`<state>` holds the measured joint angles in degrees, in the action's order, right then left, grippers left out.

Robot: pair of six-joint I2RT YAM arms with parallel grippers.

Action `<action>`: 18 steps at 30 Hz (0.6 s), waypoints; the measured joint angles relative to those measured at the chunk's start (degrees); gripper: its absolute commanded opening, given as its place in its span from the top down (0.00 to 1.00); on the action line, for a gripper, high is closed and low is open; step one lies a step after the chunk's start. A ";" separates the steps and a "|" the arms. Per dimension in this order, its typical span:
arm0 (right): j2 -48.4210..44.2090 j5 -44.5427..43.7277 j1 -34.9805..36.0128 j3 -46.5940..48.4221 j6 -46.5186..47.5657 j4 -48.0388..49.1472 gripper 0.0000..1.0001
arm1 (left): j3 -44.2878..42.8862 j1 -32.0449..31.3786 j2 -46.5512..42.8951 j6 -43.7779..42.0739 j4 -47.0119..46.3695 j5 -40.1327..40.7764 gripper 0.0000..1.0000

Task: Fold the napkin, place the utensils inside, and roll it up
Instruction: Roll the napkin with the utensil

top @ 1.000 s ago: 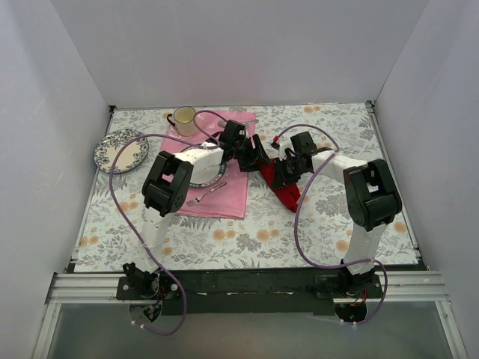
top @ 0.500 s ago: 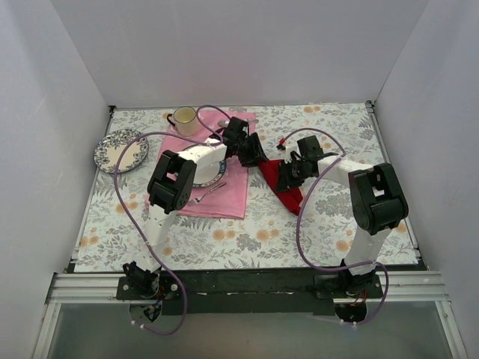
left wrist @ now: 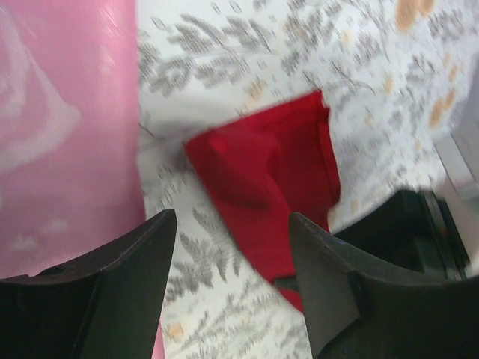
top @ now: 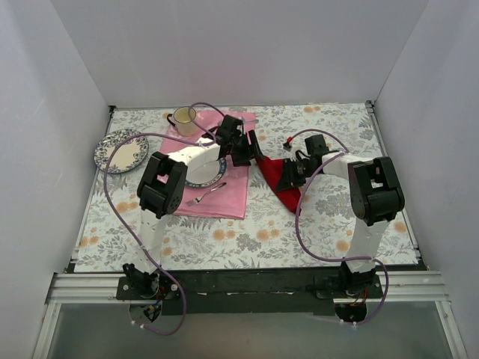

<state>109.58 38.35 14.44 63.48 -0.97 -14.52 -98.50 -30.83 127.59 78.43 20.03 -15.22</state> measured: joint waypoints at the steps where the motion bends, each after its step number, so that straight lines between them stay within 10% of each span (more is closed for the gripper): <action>1: 0.33 0.66 -0.24 0.20 -0.33 -0.15 0.86 | 2.12 0.04 -1.53 0.31 -1.16 -1.55 0.51; 18: 5.27 8.68 -2.80 2.91 -4.61 -1.14 0.80 | 11.54 -1.55 -0.24 11.13 -23.06 -24.11 0.71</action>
<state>114.85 47.03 11.64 66.39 -5.58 -15.66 -86.96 -32.38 127.35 89.56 -3.03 -39.33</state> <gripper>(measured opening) 0.260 0.307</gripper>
